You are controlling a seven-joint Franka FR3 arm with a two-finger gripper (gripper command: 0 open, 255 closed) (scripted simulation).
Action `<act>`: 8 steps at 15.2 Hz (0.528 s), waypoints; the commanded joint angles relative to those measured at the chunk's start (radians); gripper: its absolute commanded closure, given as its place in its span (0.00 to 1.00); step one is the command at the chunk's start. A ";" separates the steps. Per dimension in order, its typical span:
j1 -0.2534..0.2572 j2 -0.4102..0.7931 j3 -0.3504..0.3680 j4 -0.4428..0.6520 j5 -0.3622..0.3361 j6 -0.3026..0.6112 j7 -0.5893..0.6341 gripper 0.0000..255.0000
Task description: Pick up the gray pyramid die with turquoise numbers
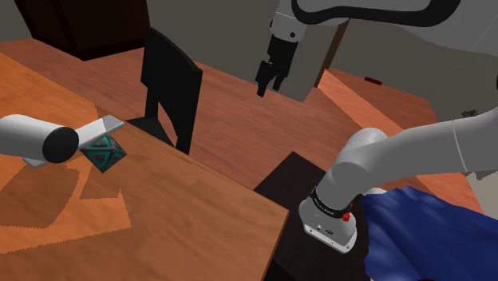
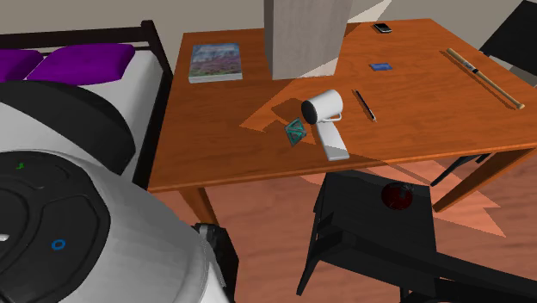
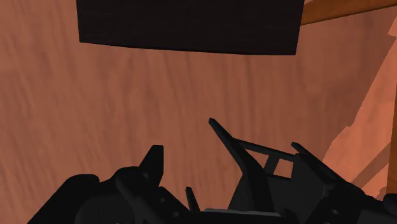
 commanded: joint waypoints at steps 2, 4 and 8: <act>0.009 0.016 0.022 0.010 0.012 0.008 0.023 0.00; 0.027 0.052 0.066 0.033 0.033 0.025 0.068 0.00; 0.056 0.136 0.150 0.094 0.065 0.056 0.158 0.00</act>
